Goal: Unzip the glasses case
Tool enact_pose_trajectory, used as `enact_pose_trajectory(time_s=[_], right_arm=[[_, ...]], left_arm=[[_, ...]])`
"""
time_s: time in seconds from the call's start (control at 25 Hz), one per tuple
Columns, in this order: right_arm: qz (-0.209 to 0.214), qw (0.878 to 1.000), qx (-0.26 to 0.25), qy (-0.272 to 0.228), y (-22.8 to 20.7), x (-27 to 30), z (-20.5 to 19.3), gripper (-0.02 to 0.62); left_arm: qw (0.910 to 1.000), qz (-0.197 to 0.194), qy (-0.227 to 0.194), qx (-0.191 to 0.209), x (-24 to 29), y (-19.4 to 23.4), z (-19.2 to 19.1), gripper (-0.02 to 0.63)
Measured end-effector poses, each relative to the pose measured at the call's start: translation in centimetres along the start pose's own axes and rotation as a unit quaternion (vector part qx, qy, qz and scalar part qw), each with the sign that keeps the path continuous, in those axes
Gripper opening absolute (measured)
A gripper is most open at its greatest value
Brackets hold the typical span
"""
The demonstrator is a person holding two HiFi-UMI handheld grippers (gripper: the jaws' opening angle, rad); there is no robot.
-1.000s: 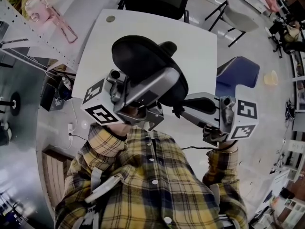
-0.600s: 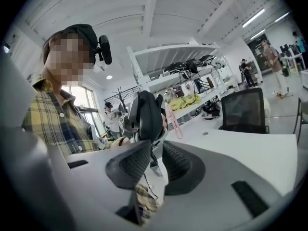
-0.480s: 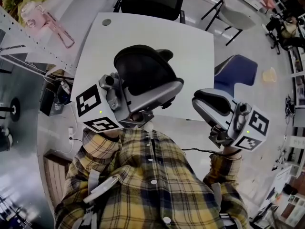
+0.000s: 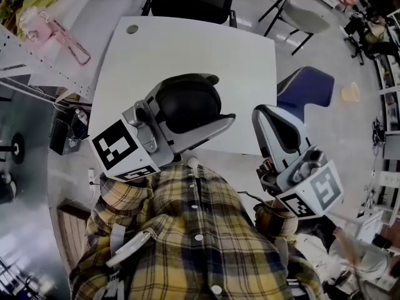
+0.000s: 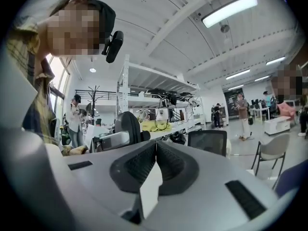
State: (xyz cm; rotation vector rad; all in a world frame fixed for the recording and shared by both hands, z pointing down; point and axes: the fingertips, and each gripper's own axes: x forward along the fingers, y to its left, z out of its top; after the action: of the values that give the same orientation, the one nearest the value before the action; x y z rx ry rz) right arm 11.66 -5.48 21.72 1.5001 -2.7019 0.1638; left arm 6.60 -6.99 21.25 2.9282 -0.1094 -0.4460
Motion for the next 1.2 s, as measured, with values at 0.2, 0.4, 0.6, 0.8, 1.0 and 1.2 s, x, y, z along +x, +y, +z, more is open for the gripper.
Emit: enact_pose_trajectory(time_s=[0.2, 0.4, 0.6, 0.8, 1.0, 1.2], right_arm=[[-0.02, 1.0, -0.015, 0.007, 0.1, 0.6, -0.8, 0.0], [-0.019, 1.0, -0.013, 0.011, -0.1, 0.7, -0.7, 0.0], [-0.023, 1.0, -0.011, 0.007, -0.3, 0.9, -0.6, 0.0], [-0.018, 1.0, -0.004, 0.004, -0.2, 1.1, -1.1, 0.0], [-0.024, 1.0, -0.002, 0.013, -0.3, 1.3, -1.5, 0.0], [-0.023, 0.999, -0.009, 0.021, 0.0, 1.7, -1.7, -0.002]], left_arm=[[0.9999, 0.01, -0.004, -0.005, 0.1, 0.7, -0.3, 0.252], [0.9993, 0.035, -0.008, -0.012, 0.3, 2.2, 0.0, 0.252], [0.9993, 0.032, -0.004, -0.019, 0.8, 3.5, 0.6, 0.252], [0.9997, 0.018, 0.013, -0.014, 1.1, 3.5, 1.0, 0.252], [0.9995, 0.005, 0.024, -0.018, 1.4, 2.9, 0.8, 0.252], [0.9994, 0.002, 0.015, -0.031, 1.2, 2.8, 1.2, 0.252]])
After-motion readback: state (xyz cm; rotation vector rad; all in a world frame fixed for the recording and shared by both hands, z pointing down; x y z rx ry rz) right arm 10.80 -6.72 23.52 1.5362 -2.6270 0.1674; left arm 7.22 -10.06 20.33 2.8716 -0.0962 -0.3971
